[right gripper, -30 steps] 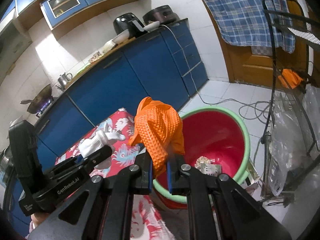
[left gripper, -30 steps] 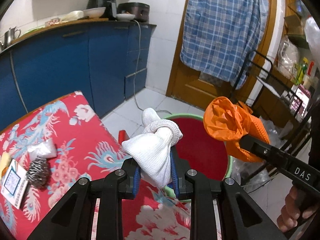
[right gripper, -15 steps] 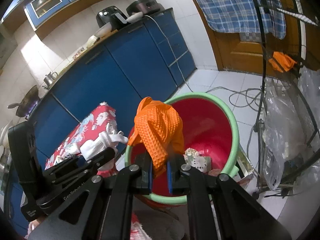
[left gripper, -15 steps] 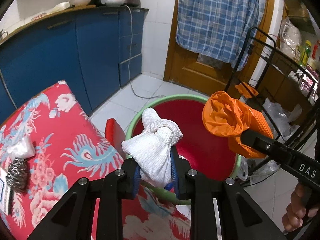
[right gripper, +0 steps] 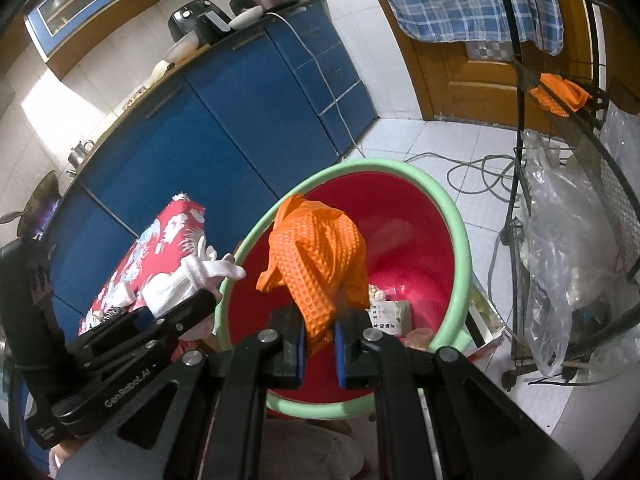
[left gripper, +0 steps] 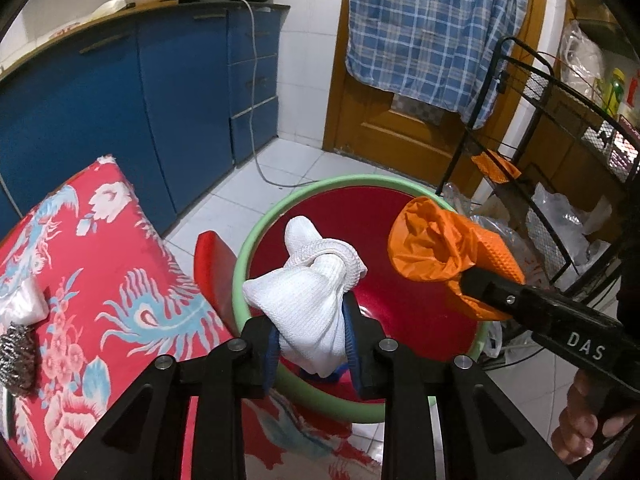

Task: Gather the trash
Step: 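Open the left gripper over the bucket while the right gripper releases the orange glove, then move both open grippers back over the table toward the teal box and scrubber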

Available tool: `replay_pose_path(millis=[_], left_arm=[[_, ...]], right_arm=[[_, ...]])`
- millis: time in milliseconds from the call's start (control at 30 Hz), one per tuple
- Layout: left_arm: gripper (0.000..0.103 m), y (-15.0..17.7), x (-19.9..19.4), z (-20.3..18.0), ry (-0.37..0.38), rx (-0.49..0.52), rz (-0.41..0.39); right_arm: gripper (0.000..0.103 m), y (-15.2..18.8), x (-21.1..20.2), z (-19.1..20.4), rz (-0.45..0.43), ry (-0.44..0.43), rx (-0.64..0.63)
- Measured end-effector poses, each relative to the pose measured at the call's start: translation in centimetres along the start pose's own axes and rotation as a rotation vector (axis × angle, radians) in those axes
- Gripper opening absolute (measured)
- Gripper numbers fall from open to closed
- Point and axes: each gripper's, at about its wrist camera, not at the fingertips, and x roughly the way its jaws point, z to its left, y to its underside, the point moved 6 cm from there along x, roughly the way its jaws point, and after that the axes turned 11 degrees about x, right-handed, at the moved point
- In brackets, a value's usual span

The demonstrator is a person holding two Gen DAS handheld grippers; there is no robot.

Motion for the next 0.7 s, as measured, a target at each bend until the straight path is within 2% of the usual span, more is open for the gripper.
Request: replay_pose_path(millis=[167, 200, 400, 700], left_arm=[[0.047, 0.0, 0.3, 0.1, -0.007, -0.005, 0.007], [0.049, 0.0, 0.4, 0.2, -0.010, -0.008, 0.008], [0.050, 0.1, -0.1, 0.6, -0.014, -0.026, 0.001], [0.051, 0.5, -1.8, 1.7, -0.025, -0.056, -0.023]], right_arm=[[0.022, 0.2, 1.0, -0.5, 0.028, 0.005, 0.021], [0.026, 0.2, 1.1, -0.7, 0.032, 0.008, 0.031], [0.041, 0.0, 0.8, -1.2, 0.027, 0.009, 0.058], [0.043, -0.1, -0.4, -0.2, 0.004, -0.006, 0.046]])
